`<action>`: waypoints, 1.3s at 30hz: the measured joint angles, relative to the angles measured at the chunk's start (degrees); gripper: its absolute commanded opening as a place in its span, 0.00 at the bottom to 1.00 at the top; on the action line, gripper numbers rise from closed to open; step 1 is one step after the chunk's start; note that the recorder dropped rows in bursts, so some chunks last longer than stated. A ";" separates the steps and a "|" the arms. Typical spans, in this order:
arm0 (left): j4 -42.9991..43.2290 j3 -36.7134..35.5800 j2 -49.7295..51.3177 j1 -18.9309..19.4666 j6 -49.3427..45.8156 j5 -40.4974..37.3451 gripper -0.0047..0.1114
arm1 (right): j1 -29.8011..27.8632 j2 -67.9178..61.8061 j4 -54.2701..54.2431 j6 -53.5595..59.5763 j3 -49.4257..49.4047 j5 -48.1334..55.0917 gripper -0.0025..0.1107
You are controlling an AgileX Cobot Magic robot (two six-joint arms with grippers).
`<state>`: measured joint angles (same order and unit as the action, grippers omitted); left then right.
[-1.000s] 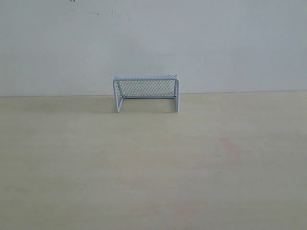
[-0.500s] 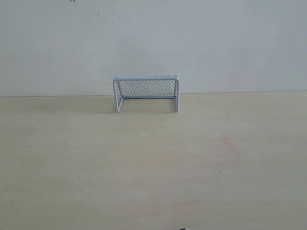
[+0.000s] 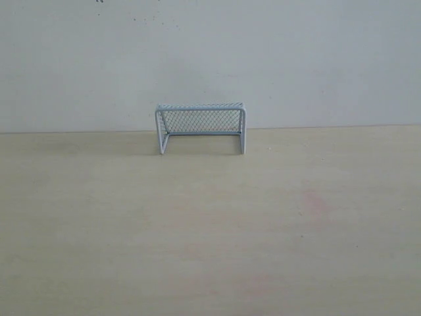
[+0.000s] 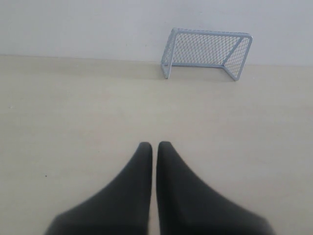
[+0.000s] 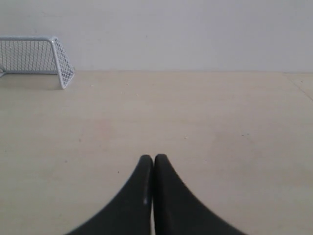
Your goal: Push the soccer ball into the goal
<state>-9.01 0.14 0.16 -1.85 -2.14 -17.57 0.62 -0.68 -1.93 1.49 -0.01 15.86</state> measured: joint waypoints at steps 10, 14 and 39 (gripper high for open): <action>0.00 0.00 0.00 0.00 0.00 0.00 0.08 | 0.00 0.00 0.00 0.00 0.00 2.59 0.02; 0.00 0.00 0.00 0.00 0.00 0.00 0.08 | 0.00 0.00 0.00 0.00 0.00 2.69 0.02; 0.00 0.00 0.00 0.00 0.00 0.00 0.08 | 0.00 0.00 0.00 -0.04 0.00 3.00 0.02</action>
<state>-9.01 0.14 0.16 -1.85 -2.14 -17.57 0.62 -0.68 -1.93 1.44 -0.01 18.86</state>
